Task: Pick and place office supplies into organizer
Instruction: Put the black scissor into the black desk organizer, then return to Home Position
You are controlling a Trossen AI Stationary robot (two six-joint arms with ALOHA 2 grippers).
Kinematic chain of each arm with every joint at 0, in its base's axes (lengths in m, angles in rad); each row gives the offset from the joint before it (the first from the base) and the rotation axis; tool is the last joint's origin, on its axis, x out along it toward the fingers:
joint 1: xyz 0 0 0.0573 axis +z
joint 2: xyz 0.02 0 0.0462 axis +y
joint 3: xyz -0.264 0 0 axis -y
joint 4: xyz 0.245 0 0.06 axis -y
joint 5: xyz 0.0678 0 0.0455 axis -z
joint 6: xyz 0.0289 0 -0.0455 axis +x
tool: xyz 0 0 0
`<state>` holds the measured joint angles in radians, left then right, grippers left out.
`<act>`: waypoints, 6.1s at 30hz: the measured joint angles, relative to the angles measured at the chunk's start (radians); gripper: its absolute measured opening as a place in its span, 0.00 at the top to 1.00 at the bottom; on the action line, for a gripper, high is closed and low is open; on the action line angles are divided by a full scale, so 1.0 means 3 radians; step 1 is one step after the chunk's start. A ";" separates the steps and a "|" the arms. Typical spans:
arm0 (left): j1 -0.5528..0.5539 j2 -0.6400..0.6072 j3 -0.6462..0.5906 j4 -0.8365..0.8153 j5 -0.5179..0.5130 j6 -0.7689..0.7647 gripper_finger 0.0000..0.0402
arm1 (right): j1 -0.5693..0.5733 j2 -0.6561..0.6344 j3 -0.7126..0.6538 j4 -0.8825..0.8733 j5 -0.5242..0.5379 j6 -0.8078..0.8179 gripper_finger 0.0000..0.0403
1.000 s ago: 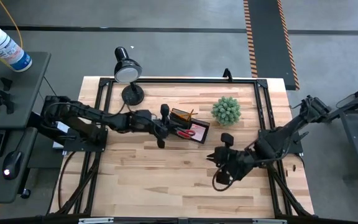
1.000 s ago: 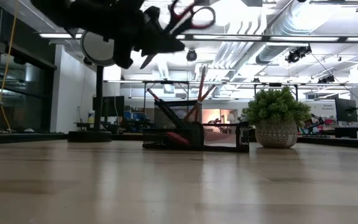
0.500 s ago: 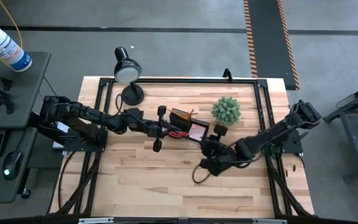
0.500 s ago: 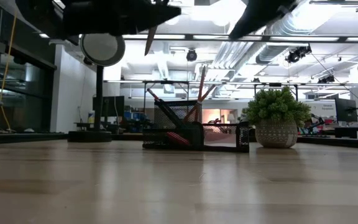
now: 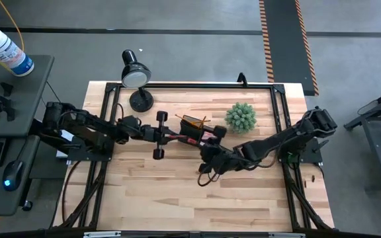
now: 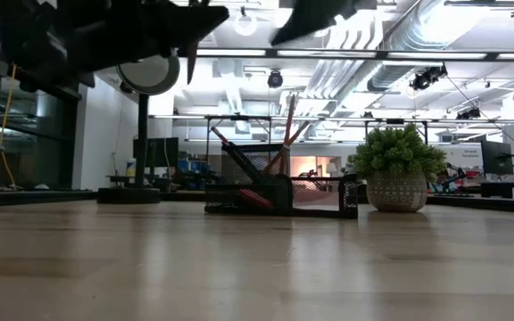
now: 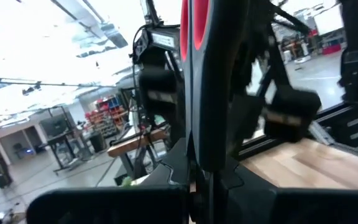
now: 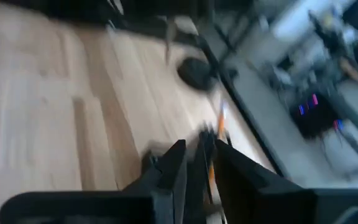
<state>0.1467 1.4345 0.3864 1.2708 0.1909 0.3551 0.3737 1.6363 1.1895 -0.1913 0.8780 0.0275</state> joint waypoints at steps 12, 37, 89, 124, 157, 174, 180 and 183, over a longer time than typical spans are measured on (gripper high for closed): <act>-0.0004 0.0000 -0.0055 0.0047 0.0362 -0.0160 1.00 | -0.0012 -0.0030 0.0002 0.1473 -0.0741 -0.1454 0.57; -0.0007 0.0001 -0.0052 -0.0034 0.0482 -0.0130 1.00 | -0.0246 -0.0030 0.0002 0.2124 -0.1147 -0.1787 0.59; -0.0006 0.0001 -0.0051 -0.0835 -0.0670 0.0559 0.69 | -0.0365 -0.0030 0.0002 0.1755 -0.1367 -0.1230 0.93; -0.0849 -0.0106 -0.0053 -0.1643 -0.1012 0.0747 0.77 | -0.1207 -0.0010 0.0002 0.1131 -0.0929 0.0065 0.93; -0.1327 -0.0343 -0.0053 -0.2369 -0.1400 0.0622 0.92 | -0.1311 0.0374 -0.0001 0.0650 -0.1039 0.0784 0.93; -0.1319 -0.0342 -0.0053 -0.2396 -0.1521 0.0626 0.93 | -0.1301 0.0255 0.0002 0.0516 -0.1296 0.0664 0.65; -0.1319 -0.0341 -0.0053 -0.2330 -0.1520 0.0634 0.93 | -0.1268 0.0012 0.0003 0.0510 -0.1379 0.0647 0.63; -0.1319 -0.0341 -0.0053 -0.2283 -0.1520 0.0668 0.93 | -0.1196 -0.0093 0.0003 0.0418 -0.1389 0.0641 0.64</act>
<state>-0.2489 1.3323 0.3706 0.5860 -0.2649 0.5556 0.0151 1.6085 1.1904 -0.0659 0.4614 0.2199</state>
